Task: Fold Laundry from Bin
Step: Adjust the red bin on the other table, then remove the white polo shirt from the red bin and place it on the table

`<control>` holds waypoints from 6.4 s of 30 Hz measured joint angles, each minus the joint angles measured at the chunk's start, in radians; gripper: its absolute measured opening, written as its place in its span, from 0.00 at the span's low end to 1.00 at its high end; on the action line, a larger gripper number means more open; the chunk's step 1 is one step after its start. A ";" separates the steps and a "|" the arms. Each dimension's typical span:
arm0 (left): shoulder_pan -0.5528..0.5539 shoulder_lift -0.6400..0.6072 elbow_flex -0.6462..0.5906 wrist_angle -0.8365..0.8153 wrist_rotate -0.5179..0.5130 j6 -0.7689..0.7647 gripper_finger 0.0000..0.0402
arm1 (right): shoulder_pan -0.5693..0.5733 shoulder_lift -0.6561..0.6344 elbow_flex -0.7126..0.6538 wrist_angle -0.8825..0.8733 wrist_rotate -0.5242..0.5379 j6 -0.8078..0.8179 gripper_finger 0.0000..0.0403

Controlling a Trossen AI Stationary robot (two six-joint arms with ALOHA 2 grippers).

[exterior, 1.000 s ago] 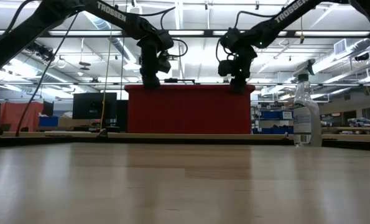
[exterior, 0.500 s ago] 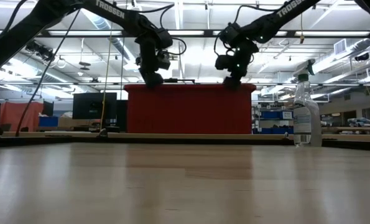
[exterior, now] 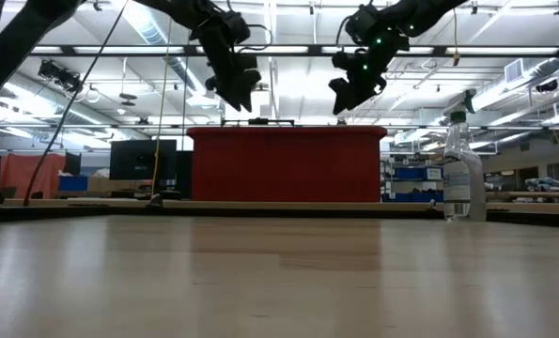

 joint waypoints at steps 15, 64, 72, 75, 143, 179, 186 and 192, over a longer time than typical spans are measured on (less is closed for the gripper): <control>0.141 0.115 0.002 0.160 0.035 -0.331 0.51 | -0.156 0.109 0.000 0.378 -0.089 0.181 0.67; 0.065 0.201 -0.001 0.456 0.170 -0.525 0.49 | 0.019 -0.102 0.001 0.078 -0.224 0.269 0.53; 0.070 0.324 0.005 0.537 0.164 -0.534 0.49 | 0.095 -0.099 0.001 0.055 -0.212 0.292 0.53; 0.076 0.362 0.006 0.548 0.173 -0.550 0.49 | 0.106 -0.099 0.001 0.046 -0.212 0.312 0.53; -0.011 -0.221 0.231 1.093 0.794 -0.526 0.00 | 0.116 -0.266 0.002 0.306 -0.520 -0.012 0.56; 0.028 -0.336 0.232 0.821 0.768 -0.532 0.00 | 0.208 -0.029 -0.078 0.347 0.065 -0.418 0.06; 0.079 -0.369 0.232 0.449 0.766 -0.317 0.00 | 0.260 -0.201 -0.077 0.164 0.030 -0.361 0.05; 0.101 -0.366 0.231 0.277 0.760 -0.233 0.00 | 0.309 -0.329 -0.065 0.066 -0.035 -0.127 0.03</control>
